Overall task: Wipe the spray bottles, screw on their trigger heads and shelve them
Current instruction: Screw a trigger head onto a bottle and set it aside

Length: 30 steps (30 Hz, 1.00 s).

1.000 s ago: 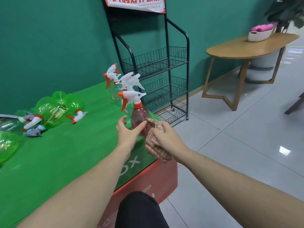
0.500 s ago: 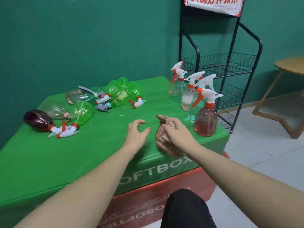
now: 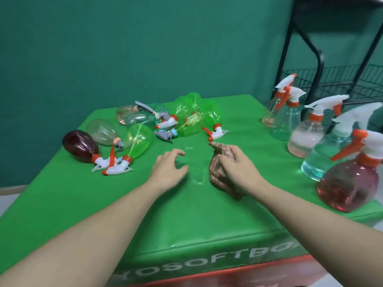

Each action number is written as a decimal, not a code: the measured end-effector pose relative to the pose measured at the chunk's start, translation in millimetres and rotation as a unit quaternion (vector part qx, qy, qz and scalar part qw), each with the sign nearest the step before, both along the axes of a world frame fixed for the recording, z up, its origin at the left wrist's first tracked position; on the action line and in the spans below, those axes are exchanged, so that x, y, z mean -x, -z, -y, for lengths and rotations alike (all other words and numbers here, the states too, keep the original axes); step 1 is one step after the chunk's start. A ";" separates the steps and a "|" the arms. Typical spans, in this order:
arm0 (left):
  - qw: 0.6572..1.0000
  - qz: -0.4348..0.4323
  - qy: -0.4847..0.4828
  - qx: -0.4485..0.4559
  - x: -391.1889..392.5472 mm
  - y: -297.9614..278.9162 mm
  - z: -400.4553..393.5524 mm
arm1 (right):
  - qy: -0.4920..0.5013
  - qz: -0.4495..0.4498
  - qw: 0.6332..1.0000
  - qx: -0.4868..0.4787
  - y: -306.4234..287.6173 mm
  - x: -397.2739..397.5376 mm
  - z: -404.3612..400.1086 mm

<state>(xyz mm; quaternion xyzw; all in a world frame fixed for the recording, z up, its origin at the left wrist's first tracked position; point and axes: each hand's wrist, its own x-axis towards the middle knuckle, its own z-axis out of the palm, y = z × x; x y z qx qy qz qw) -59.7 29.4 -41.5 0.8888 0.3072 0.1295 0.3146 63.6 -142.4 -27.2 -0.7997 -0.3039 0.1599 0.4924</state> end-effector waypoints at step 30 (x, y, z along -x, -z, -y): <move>0.975 -0.072 0.080 -0.194 -86.4 -17.9 -104.1 | 0.014 0.014 1.000 -0.003 25.5 -70.0 -65.8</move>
